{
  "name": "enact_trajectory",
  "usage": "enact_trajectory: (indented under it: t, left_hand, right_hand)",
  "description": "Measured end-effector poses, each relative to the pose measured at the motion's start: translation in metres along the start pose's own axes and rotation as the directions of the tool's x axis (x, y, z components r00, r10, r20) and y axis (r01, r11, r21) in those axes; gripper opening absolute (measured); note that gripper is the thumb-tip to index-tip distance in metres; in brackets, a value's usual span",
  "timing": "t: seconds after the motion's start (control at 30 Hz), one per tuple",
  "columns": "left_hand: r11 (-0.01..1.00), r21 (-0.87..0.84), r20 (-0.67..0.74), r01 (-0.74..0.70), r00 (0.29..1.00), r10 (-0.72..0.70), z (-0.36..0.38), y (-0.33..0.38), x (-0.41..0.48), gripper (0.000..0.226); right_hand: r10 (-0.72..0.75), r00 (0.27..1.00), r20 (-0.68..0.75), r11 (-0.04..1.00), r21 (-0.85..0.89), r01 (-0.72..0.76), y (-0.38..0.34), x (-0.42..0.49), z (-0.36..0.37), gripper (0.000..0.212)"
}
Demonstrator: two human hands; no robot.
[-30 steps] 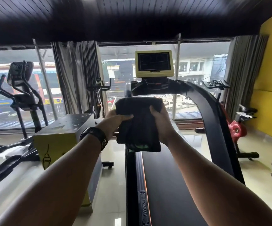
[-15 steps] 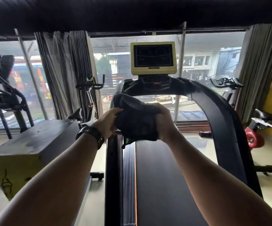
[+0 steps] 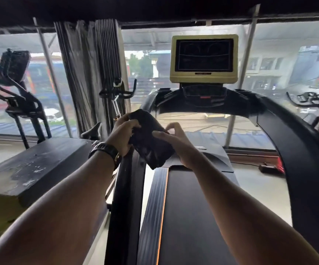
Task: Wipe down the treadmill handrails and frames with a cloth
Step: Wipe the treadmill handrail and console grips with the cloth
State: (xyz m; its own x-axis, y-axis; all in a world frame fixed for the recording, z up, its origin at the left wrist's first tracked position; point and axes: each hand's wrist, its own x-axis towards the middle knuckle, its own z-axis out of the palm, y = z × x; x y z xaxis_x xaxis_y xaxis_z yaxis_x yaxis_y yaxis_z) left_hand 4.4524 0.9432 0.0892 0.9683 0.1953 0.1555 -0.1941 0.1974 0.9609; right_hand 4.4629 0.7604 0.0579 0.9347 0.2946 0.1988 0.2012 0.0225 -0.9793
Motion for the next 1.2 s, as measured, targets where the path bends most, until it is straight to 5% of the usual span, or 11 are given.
enact_trajectory:
  t: [0.1,0.2,0.3,0.4,0.5,0.63,0.73,1.0,1.2]
  left_hand:
    - [0.996,0.076,-0.048,0.055,0.998,-0.052,0.013,0.024,0.068,0.039]
    - [0.971,0.151,0.002,0.187,0.982,-0.189,0.019,0.043,0.086,0.015]
    - [0.94,0.202,-0.004,0.275,0.96,-0.28,0.024,0.075,0.123,0.029]
    - [0.947,0.272,0.011,0.171,0.983,-0.181,0.023,0.099,0.147,0.015]
    - [0.947,0.321,-0.031,0.03,0.999,-0.022,0.021,0.101,0.169,0.027]
    - [0.91,0.414,-0.144,-0.017,0.986,0.084,0.009,0.076,0.193,0.046]
    - [0.854,0.516,-0.257,0.068,0.963,0.078,0.001,0.049,0.197,0.056]
    - [0.706,0.562,-0.539,0.432,0.838,-0.085,-0.014,-0.032,0.191,0.081]
    - [0.588,0.479,-0.672,0.652,0.703,-0.232,-0.02,-0.093,0.153,0.105]
  right_hand:
    - [0.106,0.979,0.171,0.993,-0.071,-0.095,-0.021,0.076,-0.017,0.059]
    - [0.046,0.986,0.159,0.994,-0.109,-0.029,-0.032,0.11,-0.021,0.048]
    - [0.077,0.98,0.183,0.994,-0.09,-0.061,-0.063,0.16,-0.028,0.056]
    - [0.095,0.966,0.242,0.989,-0.132,-0.064,-0.086,0.191,-0.031,0.06]
    - [0.042,0.966,0.255,0.969,-0.245,0.023,-0.091,0.218,-0.025,0.062]
    - [-0.192,0.948,0.254,0.757,-0.576,0.308,-0.073,0.252,-0.017,0.057]
    - [-0.273,0.892,0.361,0.64,-0.624,0.449,-0.051,0.272,-0.012,0.059]
    - [-0.244,0.709,0.662,0.22,-0.674,0.705,0.032,0.324,0.019,0.055]
    - [-0.066,0.498,0.865,0.136,-0.487,0.863,0.083,0.313,0.031,0.05]
